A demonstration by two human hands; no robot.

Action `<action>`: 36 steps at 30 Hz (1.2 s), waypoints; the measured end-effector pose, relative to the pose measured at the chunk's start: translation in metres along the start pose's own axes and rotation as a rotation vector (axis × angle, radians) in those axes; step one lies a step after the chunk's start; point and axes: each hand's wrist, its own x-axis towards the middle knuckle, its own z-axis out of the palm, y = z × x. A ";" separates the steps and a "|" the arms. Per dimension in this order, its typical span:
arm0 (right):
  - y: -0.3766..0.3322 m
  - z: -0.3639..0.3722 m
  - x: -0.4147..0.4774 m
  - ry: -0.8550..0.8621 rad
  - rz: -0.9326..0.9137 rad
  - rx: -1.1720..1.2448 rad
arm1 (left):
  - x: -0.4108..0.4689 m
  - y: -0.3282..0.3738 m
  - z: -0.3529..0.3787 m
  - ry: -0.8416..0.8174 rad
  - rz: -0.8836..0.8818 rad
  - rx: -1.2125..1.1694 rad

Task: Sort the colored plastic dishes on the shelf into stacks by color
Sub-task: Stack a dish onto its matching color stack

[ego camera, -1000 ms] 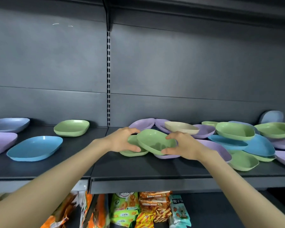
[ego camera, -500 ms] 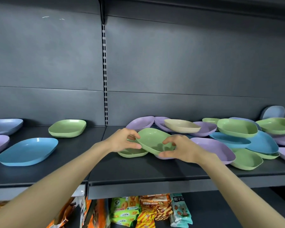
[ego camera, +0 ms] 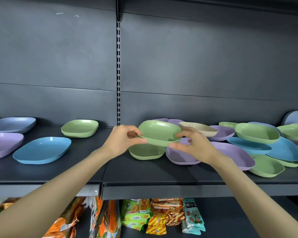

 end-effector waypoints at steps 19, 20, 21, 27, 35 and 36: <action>-0.028 0.017 0.016 -0.074 -0.012 0.169 | -0.043 -0.005 -0.022 0.131 -0.098 0.084; -0.027 0.016 0.017 -0.090 -0.015 0.150 | -0.044 -0.006 -0.019 0.125 -0.101 0.107; -0.025 0.016 0.017 -0.104 -0.018 0.131 | -0.046 -0.008 -0.016 0.121 -0.103 0.131; -0.016 0.017 0.018 -0.206 -0.002 -0.003 | -0.044 -0.014 0.000 0.122 -0.133 0.128; -0.007 0.025 0.025 -0.301 0.047 -0.048 | -0.039 -0.022 0.009 0.103 -0.179 0.098; -0.006 0.026 0.025 -0.305 0.046 -0.052 | -0.039 -0.022 0.009 0.101 -0.181 0.091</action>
